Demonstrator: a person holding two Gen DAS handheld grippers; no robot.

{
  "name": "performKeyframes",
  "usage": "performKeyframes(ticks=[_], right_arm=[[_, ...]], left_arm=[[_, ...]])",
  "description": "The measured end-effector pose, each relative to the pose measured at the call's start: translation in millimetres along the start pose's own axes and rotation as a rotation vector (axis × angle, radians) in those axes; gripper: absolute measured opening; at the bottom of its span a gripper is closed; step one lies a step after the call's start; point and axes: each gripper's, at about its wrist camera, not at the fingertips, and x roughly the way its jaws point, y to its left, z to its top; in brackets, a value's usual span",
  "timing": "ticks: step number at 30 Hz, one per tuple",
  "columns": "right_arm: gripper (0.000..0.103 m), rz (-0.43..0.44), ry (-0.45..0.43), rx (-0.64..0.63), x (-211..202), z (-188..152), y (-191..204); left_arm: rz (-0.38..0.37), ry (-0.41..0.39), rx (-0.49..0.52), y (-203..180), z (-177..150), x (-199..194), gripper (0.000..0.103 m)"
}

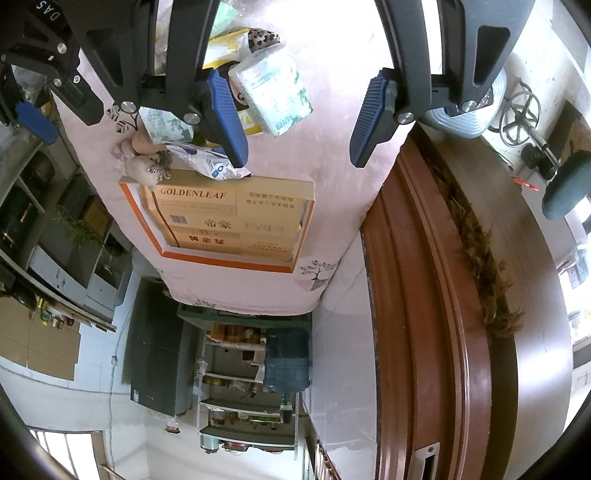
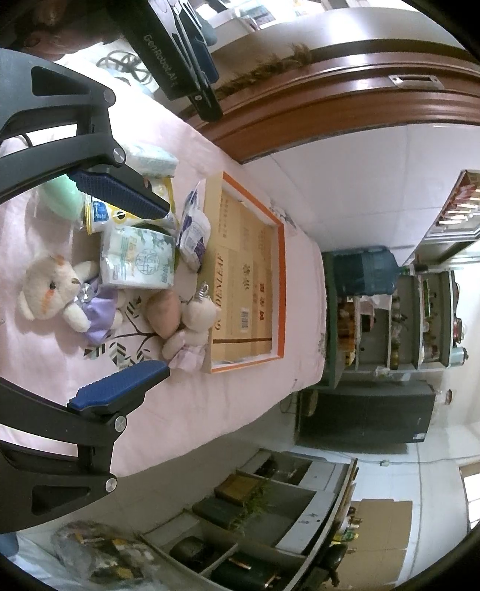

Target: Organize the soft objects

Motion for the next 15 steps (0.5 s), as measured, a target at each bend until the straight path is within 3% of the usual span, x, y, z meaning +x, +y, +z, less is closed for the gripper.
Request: performKeyframes(ticks=[15], right_arm=[[0.080, 0.005, 0.010, -0.003, 3.1, -0.8, -0.5]], left_arm=[[0.001, 0.002, 0.000, 0.7, -0.5, 0.5, 0.058]])
